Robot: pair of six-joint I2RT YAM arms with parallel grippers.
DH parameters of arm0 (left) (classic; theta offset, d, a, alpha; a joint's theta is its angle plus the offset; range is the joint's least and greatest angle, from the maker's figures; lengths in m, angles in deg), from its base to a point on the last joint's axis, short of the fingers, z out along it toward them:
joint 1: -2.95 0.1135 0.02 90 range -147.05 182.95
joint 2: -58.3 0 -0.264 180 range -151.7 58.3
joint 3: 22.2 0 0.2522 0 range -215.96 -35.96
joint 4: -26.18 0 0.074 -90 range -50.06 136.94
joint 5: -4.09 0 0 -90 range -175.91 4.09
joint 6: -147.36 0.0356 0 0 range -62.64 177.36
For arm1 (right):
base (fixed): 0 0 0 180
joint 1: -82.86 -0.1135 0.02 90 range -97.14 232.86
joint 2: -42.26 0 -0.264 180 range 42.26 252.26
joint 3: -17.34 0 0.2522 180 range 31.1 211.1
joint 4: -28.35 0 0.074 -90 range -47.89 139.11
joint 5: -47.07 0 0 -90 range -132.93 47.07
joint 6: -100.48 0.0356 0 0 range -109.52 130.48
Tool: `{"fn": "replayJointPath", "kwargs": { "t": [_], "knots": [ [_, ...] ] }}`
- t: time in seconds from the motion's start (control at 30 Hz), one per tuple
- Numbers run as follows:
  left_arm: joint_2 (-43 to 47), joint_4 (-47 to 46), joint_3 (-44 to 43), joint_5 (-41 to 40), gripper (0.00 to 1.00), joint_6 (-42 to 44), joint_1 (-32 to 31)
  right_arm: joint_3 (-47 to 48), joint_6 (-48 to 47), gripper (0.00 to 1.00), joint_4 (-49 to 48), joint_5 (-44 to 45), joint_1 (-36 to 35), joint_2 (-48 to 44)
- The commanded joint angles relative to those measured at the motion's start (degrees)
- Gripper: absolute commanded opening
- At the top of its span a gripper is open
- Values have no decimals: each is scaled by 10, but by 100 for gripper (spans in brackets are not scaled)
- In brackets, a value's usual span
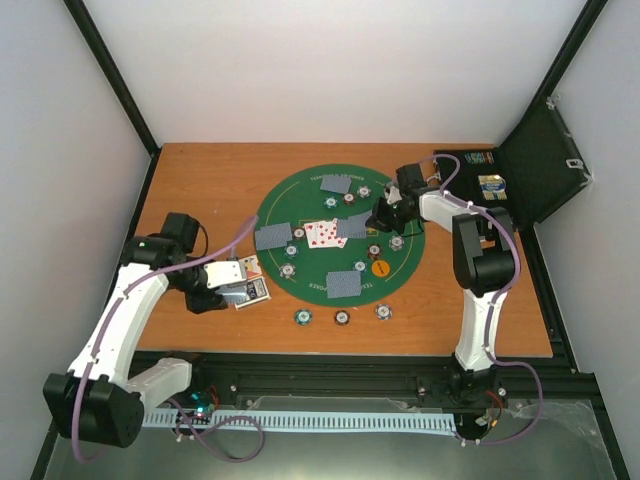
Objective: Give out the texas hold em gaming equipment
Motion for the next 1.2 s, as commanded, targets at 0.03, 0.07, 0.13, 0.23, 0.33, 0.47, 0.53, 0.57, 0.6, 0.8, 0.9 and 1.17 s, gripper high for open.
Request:
{"fn": "replayJointPath", "kwargs": {
  "t": [0.03, 0.07, 0.13, 0.23, 0.33, 0.47, 0.53, 0.57, 0.6, 0.8, 0.9, 1.17],
  "knots": [
    [-42, -64, 17, -12, 3, 3, 39, 34, -38, 3, 45, 27, 6, 24],
    [-48, -70, 24, -13, 3, 10, 51, 33, -40, 3, 47, 31, 6, 23],
    [-59, -89, 43, -21, 3, 25, 74, 29, -43, 11, 54, 37, 6, 17],
    [-68, -123, 76, -25, 2, 46, 111, 15, -42, 33, 59, 53, 7, -3],
    [-86, -149, 96, -25, 2, 62, 146, 0, -36, 51, 58, 58, 5, -36],
    [-111, -179, 114, -37, 2, 61, 170, -9, -33, 68, 65, 74, 0, -86],
    [-118, -200, 126, -43, 2, 59, 174, -12, -33, 74, 69, 78, -3, -109],
    [-120, -211, 134, -47, 2, 59, 174, -14, -32, 76, 70, 79, -4, -121],
    [-121, -222, 143, -50, 3, 59, 175, -17, -31, 78, 72, 79, -4, -133],
    [-155, -299, 174, -73, 9, 39, 175, -41, -19, 83, 69, 67, -29, -214],
    [-182, -313, 175, -74, 12, 31, 175, -57, -10, 85, 66, 61, -36, -256],
    [-218, -313, 182, -55, 57, 27, 175, -88, -5, 98, 77, 69, -56, -342]
  ]
}}
